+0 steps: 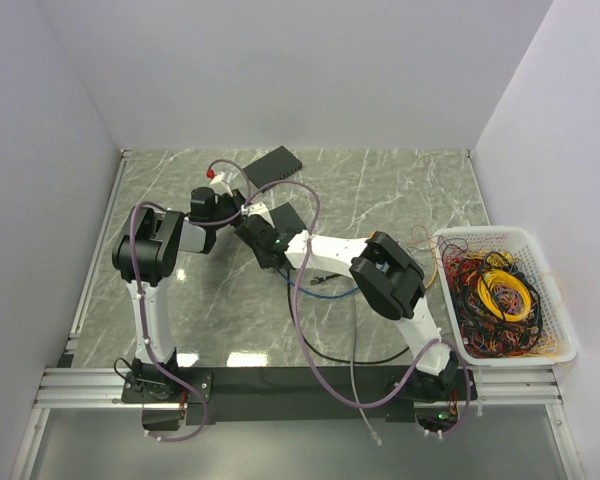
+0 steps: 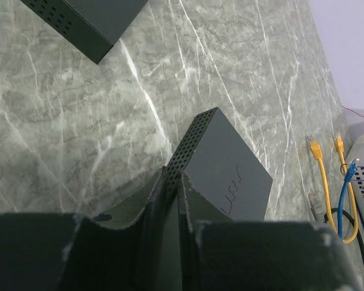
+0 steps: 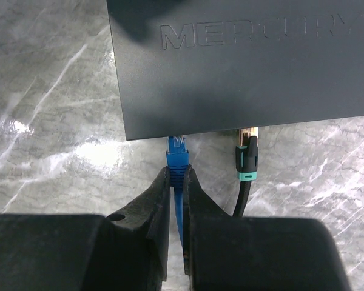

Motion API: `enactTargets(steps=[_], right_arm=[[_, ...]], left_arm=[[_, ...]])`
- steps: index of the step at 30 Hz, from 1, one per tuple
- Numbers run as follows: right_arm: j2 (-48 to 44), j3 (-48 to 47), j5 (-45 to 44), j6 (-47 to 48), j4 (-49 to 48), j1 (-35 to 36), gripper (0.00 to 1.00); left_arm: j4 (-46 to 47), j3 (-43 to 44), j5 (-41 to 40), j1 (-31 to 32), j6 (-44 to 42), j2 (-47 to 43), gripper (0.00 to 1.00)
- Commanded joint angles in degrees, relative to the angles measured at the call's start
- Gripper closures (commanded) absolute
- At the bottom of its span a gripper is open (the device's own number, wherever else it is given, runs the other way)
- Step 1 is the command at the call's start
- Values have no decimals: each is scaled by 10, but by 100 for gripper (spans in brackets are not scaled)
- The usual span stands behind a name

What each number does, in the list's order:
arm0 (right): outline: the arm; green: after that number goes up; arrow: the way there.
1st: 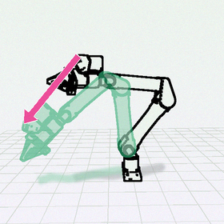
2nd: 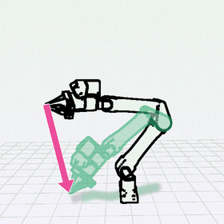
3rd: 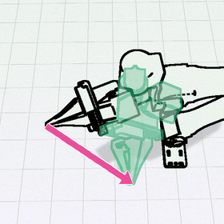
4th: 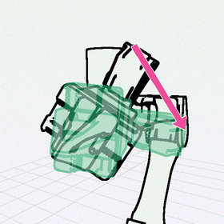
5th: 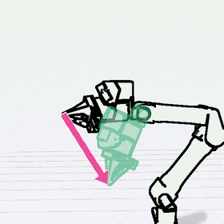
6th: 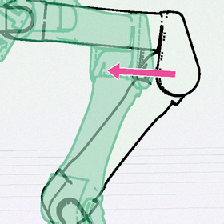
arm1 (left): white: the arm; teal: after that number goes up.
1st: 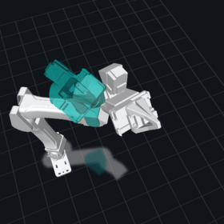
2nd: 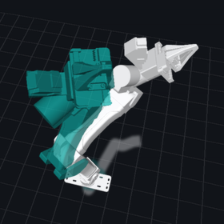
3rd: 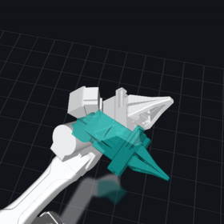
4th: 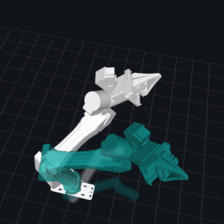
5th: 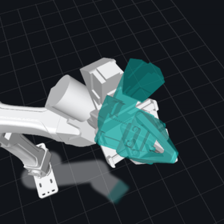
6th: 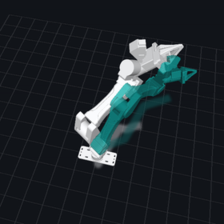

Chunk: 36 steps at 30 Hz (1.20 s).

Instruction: Insert the plug into the switch port

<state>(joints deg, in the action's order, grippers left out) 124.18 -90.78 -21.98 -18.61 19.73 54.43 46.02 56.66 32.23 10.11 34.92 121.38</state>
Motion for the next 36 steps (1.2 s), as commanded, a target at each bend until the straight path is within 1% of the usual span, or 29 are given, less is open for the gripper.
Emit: enactTargets(steps=[1, 6, 16, 20, 26, 29, 31, 32, 33, 34, 36], right_arm=[[8, -50, -47, -8, -114, -36, 100], [26, -84, -50, -13, -109, -43, 100], [49, -112, -57, -45, -136, -59, 100], [77, -171, -62, -61, -109, -64, 100], [108, -224, -51, -74, -94, -72, 100], [107, -214, -40, -72, -97, -76, 100], [90, -192, -33, -64, -111, -75, 100], [83, -165, -27, -63, -124, -75, 100], [66, -150, -23, -61, -130, -75, 100], [59, -136, -21, -59, -135, -74, 98], [38, -99, -5, -56, -148, -72, 82]], left_arm=[[-108, -15, 71, 28, 2, 37, 81], [-95, -16, 100, 25, 18, 45, 81], [-88, -16, 111, 24, 26, 52, 81], [-85, -14, 123, 24, 32, 55, 81], [-86, -11, 131, 23, 33, 61, 81], [-85, -12, 130, 23, 32, 60, 78], [-83, -11, 128, 21, 33, 59, 75], [-82, -12, 127, 19, 34, 60, 73], [-82, -11, 127, 18, 36, 60, 69], [-78, -12, 126, 17, 38, 59, 67], [-74, -16, 123, 14, 39, 55, 64]])
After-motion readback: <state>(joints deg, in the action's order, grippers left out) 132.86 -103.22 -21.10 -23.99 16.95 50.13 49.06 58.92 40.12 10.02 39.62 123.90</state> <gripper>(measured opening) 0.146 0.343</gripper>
